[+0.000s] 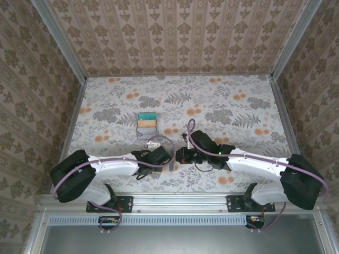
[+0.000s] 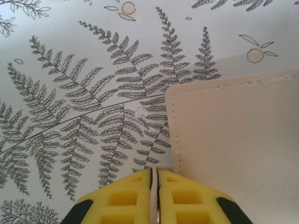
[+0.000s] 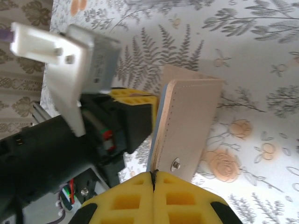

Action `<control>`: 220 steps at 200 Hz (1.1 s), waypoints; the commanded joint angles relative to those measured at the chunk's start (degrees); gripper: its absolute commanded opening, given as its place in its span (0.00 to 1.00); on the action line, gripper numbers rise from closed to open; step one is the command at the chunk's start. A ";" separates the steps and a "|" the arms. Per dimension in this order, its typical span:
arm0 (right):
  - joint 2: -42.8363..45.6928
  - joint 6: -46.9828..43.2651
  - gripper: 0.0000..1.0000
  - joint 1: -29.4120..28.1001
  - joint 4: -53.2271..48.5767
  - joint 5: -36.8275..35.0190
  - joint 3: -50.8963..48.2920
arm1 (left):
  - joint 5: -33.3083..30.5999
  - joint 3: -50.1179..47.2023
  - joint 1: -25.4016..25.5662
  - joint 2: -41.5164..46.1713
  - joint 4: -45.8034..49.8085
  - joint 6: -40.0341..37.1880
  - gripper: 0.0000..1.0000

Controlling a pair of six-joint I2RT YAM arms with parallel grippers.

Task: Take the credit cards out of the card holder

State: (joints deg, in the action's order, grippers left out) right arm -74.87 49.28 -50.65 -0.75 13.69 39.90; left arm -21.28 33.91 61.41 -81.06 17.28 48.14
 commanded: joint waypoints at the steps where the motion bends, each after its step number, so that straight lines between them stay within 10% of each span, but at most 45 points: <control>1: -2.41 -1.30 0.00 -1.09 -4.08 -1.63 3.03 | 2.82 -0.76 0.04 -1.45 -1.16 -0.69 0.08; 51: -4.07 -1.62 0.00 -1.07 -4.94 -3.01 4.21 | 2.50 -2.51 -0.63 2.40 0.34 -0.26 0.10; 93: -1.97 -4.54 0.00 0.16 -7.51 -5.30 1.53 | 2.33 -4.80 -2.28 12.79 5.29 -0.35 0.46; 122: -2.00 -6.95 0.00 1.86 -5.19 -5.61 -2.42 | 5.46 -7.46 -2.83 22.84 3.44 -0.62 0.51; 220: -0.94 -8.06 0.29 2.12 -5.90 -10.50 -6.41 | 12.26 -11.37 -3.14 30.04 -4.68 2.17 0.43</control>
State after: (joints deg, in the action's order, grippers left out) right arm -77.47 41.91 -48.58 -5.52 5.96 34.00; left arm -11.07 23.22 58.72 -49.91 15.20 48.86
